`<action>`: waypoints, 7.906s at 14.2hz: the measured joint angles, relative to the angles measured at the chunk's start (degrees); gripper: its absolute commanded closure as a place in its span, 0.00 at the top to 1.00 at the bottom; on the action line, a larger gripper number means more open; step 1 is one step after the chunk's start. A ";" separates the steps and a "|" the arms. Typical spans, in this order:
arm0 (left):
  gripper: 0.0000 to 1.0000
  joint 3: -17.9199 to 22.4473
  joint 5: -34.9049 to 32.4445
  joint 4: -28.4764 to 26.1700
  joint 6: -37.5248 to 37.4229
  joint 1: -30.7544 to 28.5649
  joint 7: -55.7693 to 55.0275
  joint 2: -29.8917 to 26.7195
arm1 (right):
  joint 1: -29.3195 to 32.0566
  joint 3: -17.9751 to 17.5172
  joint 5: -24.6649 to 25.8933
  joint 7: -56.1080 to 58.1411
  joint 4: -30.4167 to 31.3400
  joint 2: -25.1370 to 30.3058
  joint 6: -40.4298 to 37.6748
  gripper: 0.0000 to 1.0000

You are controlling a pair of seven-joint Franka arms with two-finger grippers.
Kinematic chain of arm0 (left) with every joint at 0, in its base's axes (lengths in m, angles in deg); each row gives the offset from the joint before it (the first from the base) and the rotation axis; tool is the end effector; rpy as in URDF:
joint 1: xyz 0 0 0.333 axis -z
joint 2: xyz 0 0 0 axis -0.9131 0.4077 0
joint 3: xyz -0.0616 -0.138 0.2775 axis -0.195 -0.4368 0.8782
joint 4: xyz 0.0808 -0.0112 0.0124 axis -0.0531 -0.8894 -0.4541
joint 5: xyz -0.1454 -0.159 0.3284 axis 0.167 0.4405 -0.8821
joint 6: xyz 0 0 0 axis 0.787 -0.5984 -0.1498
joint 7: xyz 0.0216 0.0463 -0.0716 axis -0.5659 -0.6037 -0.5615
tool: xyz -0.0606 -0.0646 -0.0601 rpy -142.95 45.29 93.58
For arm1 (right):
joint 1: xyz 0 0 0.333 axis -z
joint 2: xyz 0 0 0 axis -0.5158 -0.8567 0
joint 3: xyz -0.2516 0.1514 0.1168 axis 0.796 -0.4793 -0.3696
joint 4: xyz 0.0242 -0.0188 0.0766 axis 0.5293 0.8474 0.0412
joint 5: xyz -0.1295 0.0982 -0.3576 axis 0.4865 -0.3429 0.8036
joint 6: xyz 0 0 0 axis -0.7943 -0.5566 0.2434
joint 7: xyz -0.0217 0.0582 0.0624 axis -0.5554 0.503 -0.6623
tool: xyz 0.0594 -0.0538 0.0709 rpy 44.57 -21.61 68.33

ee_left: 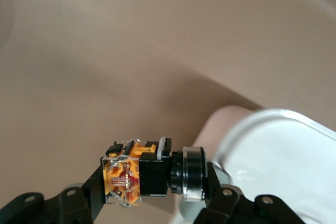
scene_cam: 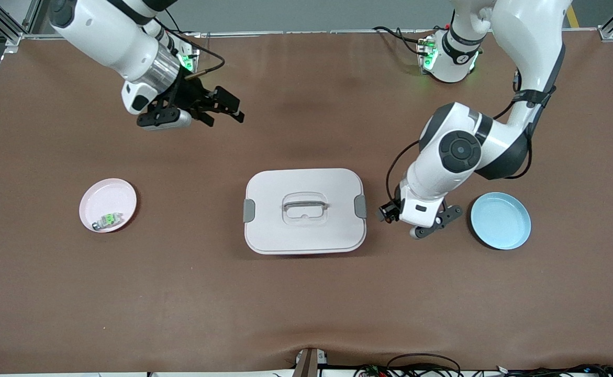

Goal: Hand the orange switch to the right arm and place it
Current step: 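Carry the switch over the white box while the right gripper approaches, then close the right gripper on the orange switch held by the left gripper, then open the left gripper to release the switch to the right gripper, then move the switch to the white plate while the left gripper withdraws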

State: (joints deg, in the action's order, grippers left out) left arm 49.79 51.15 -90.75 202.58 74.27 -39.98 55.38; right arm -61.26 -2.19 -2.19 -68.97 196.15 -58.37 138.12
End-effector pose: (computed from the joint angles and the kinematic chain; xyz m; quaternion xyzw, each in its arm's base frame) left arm 0.6061 -0.3102 0.3763 0.9641 0.2598 -0.0139 0.0521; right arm 0.4492 0.2788 0.5209 -0.9601 0.1023 0.0054 0.2601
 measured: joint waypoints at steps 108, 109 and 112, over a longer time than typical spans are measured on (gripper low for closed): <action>1.00 4.44 3.24 15.93 -20.64 -14.22 18.02 -4.10 | 25.78 2.04 33.91 79.00 2.32 3.10 -10.63 0.10; 1.00 4.62 3.24 15.95 -22.47 -14.64 21.37 -4.85 | 27.34 2.06 33.93 83.57 2.32 2.90 -10.15 0.10; 1.00 5.77 0.85 16.10 -24.24 -15.20 34.59 -7.80 | 32.32 2.13 33.98 95.79 2.36 1.71 -8.07 0.10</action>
State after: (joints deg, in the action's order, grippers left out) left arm 55.56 52.00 -74.65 178.34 59.06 -5.39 47.58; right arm -28.94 -0.05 31.79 26.82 198.51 -56.66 130.05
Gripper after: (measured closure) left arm 0.000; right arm 0.661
